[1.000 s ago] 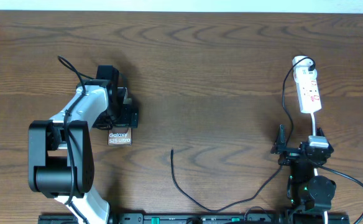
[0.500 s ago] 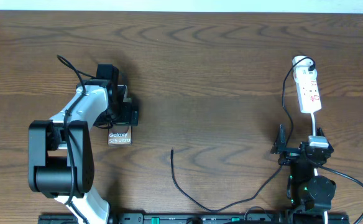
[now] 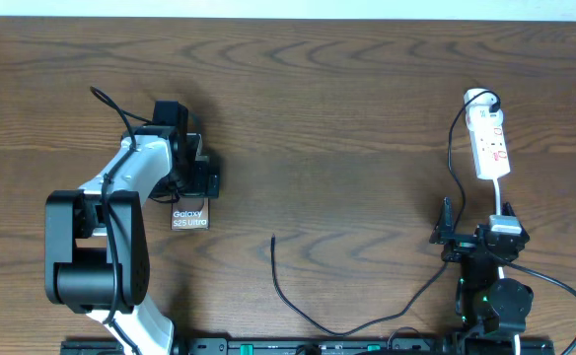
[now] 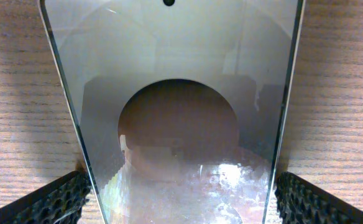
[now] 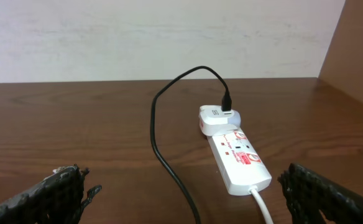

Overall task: Plug charger to phone and switch on socket
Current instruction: 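Lower the open left gripper around the phone's sides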

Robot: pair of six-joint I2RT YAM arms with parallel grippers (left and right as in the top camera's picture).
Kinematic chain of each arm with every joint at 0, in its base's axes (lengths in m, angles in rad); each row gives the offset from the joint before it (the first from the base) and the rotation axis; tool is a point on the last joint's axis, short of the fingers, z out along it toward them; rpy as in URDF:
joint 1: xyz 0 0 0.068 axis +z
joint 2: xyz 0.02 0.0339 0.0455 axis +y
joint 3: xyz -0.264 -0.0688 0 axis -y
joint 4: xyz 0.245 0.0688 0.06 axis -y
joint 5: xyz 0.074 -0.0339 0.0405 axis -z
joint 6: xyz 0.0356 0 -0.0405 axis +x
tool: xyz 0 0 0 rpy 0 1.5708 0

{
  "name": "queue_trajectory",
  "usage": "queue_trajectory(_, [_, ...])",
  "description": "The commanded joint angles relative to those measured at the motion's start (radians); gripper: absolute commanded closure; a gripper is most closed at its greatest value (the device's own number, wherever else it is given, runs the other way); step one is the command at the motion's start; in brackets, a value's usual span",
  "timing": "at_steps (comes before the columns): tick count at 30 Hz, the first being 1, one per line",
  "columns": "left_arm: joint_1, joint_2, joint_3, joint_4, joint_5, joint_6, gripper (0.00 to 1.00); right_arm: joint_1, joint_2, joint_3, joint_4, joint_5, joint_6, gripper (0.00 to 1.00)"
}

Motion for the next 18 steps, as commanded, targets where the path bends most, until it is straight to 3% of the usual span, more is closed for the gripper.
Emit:
queue_trajectory(1, [0.000,0.018,-0.027,0.000,-0.013,-0.001,0.02,-0.006,-0.005,-0.002,-0.003,0.008,0.018,0.01])
queue_trajectory(18, [0.000,0.018,-0.055,0.015,-0.051,-0.001,0.02,-0.006,-0.005,-0.002,-0.003,0.008,0.018,0.01])
